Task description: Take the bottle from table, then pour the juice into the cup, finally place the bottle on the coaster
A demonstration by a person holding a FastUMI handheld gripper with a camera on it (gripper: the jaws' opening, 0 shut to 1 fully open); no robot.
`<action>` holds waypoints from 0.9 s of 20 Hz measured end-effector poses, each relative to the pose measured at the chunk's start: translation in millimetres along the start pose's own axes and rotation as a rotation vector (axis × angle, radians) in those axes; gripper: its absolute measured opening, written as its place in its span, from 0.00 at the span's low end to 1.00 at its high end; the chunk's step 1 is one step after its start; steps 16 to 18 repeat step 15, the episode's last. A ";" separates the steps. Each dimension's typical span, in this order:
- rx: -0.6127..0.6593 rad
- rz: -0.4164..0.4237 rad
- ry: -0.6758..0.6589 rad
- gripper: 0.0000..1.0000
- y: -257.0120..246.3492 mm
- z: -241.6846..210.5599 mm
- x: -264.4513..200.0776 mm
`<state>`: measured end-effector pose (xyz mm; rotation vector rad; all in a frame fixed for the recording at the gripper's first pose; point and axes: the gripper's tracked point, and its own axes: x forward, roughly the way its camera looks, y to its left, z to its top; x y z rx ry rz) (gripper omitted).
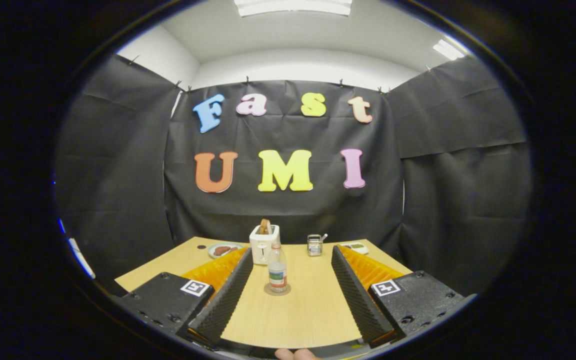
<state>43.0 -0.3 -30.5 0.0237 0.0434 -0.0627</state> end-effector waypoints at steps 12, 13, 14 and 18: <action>-0.025 0.011 -0.059 1.00 -0.1 46.8 -39.9; -0.026 0.014 -0.062 1.00 0.8 48.2 -40.3; -0.026 0.015 -0.065 1.00 2.9 49.3 -40.0; -0.029 0.014 -0.067 1.00 3.0 49.0 -39.7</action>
